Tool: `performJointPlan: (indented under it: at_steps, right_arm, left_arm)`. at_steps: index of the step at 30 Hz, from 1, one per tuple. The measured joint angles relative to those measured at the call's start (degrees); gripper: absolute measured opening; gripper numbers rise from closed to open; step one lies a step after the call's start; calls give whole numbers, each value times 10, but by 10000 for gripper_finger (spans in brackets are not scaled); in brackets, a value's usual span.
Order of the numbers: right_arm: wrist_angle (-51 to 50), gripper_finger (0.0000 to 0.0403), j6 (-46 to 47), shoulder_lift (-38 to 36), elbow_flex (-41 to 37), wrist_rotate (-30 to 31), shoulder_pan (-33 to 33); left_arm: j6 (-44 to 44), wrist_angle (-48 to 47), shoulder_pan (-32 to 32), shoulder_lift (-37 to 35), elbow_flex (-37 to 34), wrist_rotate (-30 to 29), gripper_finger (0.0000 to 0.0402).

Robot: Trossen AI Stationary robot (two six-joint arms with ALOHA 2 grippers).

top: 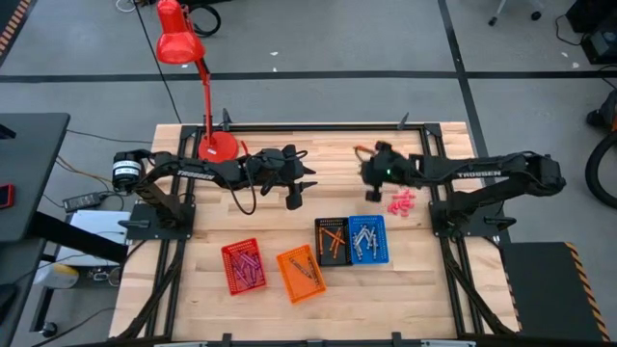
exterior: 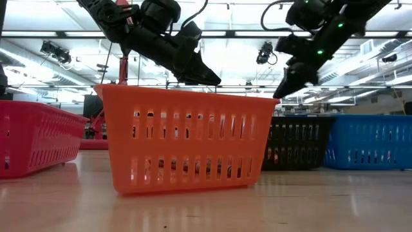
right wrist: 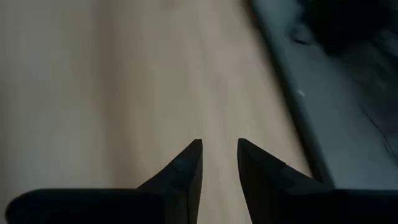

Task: Sort crayons
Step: Put the orange crayon into the black bin

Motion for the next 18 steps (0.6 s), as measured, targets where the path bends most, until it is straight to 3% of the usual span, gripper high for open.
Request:
performJointPlan:
  at_steps: [7, 18]
  right_arm:
    - [56, 107, 114, 7, 0, 48, -91]
    - [47, 106, 167, 125, 0, -102, -222]
  left_arm:
    - [10, 0, 0, 0, 0, 0, 162]
    - [10, 0, 0, 0, 0, 0, 162]
